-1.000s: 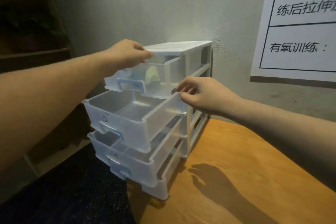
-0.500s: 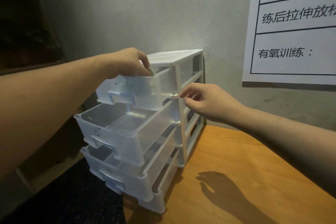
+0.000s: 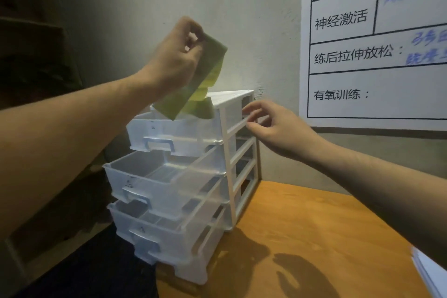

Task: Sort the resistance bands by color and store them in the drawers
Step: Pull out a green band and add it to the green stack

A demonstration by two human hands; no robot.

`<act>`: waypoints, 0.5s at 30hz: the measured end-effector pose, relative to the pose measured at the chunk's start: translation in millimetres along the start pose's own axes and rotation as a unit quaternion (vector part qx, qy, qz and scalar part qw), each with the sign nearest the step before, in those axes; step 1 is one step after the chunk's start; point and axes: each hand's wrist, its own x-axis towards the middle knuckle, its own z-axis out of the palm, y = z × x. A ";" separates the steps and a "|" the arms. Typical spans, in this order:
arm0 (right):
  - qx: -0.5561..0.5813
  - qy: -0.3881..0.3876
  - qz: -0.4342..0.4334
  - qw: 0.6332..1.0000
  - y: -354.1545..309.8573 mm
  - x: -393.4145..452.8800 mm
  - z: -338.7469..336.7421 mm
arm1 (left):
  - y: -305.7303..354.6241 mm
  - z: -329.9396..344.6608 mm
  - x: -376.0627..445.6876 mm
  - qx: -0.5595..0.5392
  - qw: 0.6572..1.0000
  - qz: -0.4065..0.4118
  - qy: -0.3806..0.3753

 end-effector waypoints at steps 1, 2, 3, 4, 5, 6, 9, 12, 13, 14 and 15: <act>0.001 0.012 0.002 1.000 -1.3 -4.8 -7.8 | 8.4 -0.3 -0.6 -0.010 1.000 0.002 -0.005; 0.007 0.024 0.005 1.000 -2.5 -10.0 -15.7 | 17.5 0.5 -1.3 -0.025 1.000 0.004 -0.013; 0.014 0.035 0.009 0.999 -3.1 -15.7 -23.9 | 27.5 2.9 -2.5 -0.044 0.999 0.006 -0.024; 0.020 0.046 0.012 0.999 -3.5 -21.5 -31.7 | 37.9 6.8 -4.4 -0.066 0.997 0.005 -0.034; 0.022 0.059 0.018 0.998 -3.3 -27.8 -39.3 | 47.7 11.9 -6.8 -0.087 0.995 -0.003 -0.041; 0.023 0.073 0.027 0.997 -3.1 -34.3 -47.0 | 56.8 18.4 -10.0 -0.113 0.992 -0.022 -0.043; 0.042 0.096 0.062 0.993 -0.4 -54.2 -69.0 | 79.5 43.5 -26.9 -0.203 0.973 -0.096 -0.054; 0.073 0.099 0.093 0.988 5.9 -73.3 -91.8 | 94.2 68.8 -48.3 -0.283 0.941 -0.164 -0.088; 0.085 0.094 0.104 0.987 8.5 -79.3 -98.7 | 98.4 77.4 -55.1 -0.310 0.928 -0.181 -0.103; 0.099 0.084 0.112 0.985 11.5 -84.8 -104.5 | 103.0 85.9 -61.7 -0.337 0.914 -0.195 -0.113; 0.116 0.071 0.119 0.984 14.3 -90.2 -108.7 | 107.7 94.2 -67.7 -0.361 0.902 -0.205 -0.118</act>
